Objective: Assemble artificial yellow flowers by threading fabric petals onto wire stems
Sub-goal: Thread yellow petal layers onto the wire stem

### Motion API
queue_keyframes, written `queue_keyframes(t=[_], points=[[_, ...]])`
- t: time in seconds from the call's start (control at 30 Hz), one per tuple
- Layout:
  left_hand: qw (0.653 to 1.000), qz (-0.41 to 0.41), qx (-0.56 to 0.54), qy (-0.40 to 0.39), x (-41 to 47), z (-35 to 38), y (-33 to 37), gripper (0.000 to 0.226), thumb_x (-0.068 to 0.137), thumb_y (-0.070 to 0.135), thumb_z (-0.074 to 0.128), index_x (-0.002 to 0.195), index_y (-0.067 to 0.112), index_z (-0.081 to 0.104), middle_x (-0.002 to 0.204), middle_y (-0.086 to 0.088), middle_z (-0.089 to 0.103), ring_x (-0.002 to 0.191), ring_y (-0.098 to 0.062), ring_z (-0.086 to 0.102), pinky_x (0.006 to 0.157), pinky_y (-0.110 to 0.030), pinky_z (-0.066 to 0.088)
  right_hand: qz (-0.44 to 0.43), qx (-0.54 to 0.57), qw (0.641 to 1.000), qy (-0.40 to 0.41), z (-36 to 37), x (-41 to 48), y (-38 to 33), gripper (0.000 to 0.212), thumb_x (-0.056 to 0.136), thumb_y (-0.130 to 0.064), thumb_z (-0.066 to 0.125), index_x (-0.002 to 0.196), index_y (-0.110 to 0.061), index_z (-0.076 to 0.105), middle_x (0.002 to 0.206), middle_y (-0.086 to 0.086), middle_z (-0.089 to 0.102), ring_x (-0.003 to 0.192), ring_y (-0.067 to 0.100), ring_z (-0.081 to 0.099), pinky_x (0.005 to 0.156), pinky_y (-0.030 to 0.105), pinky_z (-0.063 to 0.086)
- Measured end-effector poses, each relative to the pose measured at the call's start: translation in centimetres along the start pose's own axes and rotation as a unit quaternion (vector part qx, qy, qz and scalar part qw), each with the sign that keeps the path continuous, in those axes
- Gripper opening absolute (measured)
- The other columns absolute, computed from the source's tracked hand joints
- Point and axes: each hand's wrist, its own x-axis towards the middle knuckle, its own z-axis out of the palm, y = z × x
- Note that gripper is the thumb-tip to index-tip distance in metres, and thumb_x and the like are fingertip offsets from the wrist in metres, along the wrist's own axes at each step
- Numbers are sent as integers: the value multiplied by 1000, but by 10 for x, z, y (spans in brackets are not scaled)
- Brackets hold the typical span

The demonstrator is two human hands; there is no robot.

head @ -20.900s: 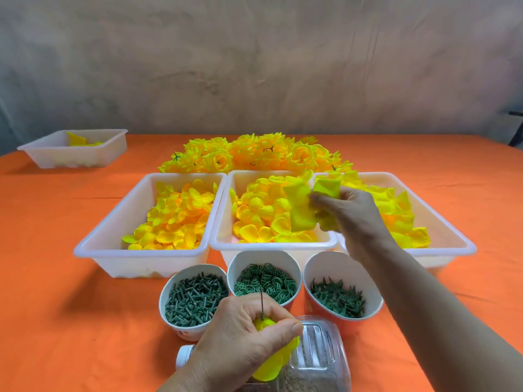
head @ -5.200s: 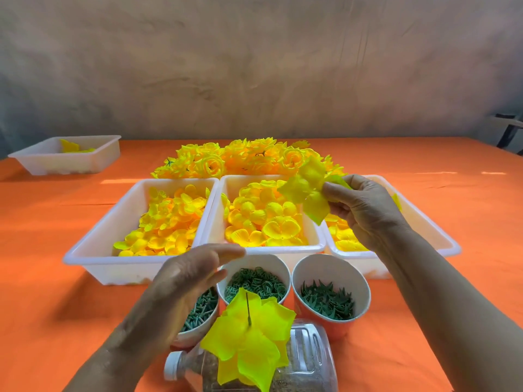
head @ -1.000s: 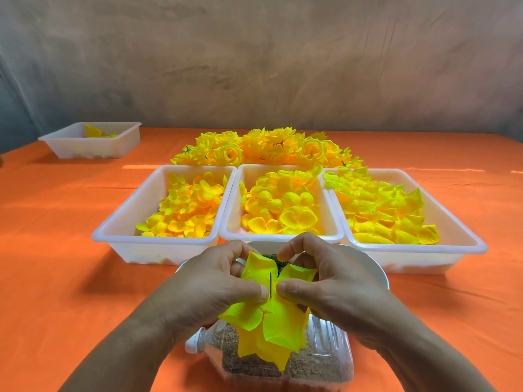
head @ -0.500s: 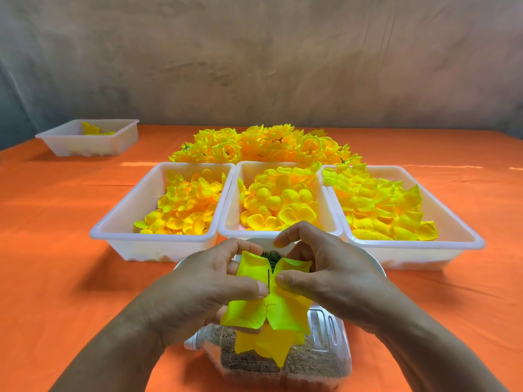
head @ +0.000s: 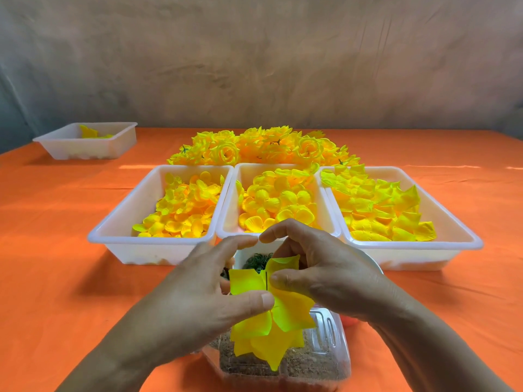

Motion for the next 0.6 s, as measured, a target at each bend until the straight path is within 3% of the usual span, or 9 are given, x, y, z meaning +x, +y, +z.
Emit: queue_keyframes(t=[0.1,0.2,0.3,0.43,0.5,0.6], points=[[995,58,16,82,-1,0,-1,62,52,68,76,110,64,56,109,29,44,109,2,55,76,-44,59,6,21,1000,-9,-1,0,1,45,82,-10,72,116,-35,56,90,-9,65,63,-6,55,53,8,38],[981,137,57,126,1,3,1,32,58,62,78,88,53,70,95,17,53,91,-1,56,73,-34,54,8,24,1000,-11,-2,-1,0,44,82,-12,73,115,-35,57,90,-8,65,62,-6,54,53,7,38],[977,159,99,101,3,8,4,24,57,63,67,78,51,70,83,14,57,81,-5,57,65,-19,40,6,10,1000,-3,-2,-3,0,44,81,-15,75,115,-36,56,95,-9,66,62,-9,54,55,6,39],[986,130,77,74,9,16,0,24,56,62,64,76,50,70,76,25,62,70,-1,59,62,-21,42,3,2,1000,2,-4,-5,3,44,81,-14,74,116,-34,56,96,-8,64,62,-5,51,57,10,41],[990,116,61,60,11,18,-3,26,55,63,62,76,50,69,69,25,62,61,0,55,58,-18,40,4,6,1000,2,-5,-5,4,43,81,-13,73,115,-32,57,97,-5,64,65,-2,49,62,16,43],[992,112,49,43,14,20,-8,24,56,60,64,76,48,70,66,22,62,56,1,52,53,-14,39,8,16,1000,3,-8,-5,7,44,79,-13,74,115,-32,58,97,-2,64,71,-1,54,66,14,45]])
